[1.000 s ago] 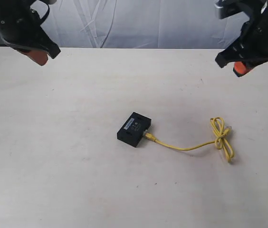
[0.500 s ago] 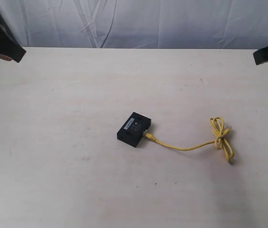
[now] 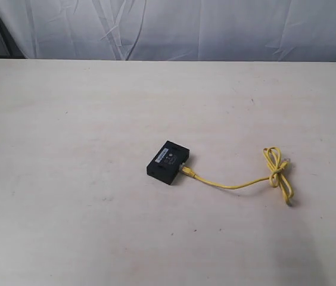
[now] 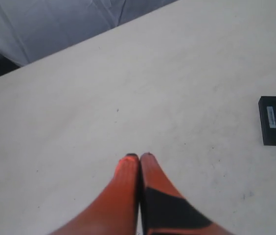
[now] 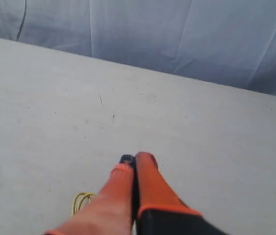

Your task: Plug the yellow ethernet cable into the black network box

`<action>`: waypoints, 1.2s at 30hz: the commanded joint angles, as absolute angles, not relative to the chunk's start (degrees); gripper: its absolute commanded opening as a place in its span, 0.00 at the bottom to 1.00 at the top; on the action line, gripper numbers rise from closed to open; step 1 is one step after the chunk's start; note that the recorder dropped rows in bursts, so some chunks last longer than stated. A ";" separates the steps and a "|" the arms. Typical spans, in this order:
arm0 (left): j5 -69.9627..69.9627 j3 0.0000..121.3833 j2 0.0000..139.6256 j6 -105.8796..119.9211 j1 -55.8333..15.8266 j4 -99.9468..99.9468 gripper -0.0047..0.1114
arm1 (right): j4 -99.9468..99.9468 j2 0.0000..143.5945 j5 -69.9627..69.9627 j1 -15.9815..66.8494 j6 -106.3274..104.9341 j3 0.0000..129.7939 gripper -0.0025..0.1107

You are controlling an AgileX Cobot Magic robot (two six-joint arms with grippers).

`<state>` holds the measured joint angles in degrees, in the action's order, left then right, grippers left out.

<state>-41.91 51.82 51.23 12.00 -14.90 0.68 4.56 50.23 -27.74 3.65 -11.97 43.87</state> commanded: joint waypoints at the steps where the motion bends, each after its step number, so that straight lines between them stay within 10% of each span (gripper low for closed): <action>1: -39.67 47.65 43.93 10.98 -14.83 1.24 0.04 | 4.62 43.52 -24.72 3.34 -11.85 40.33 0.01; 36: -21.79 25.05 14.57 6.37 -14.83 1.25 0.04 | 21.72 17.81 -9.68 3.34 -11.71 16.15 0.01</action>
<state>-22.55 25.44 15.00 6.46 -14.90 0.76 19.85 18.00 -9.13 3.65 -11.75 16.44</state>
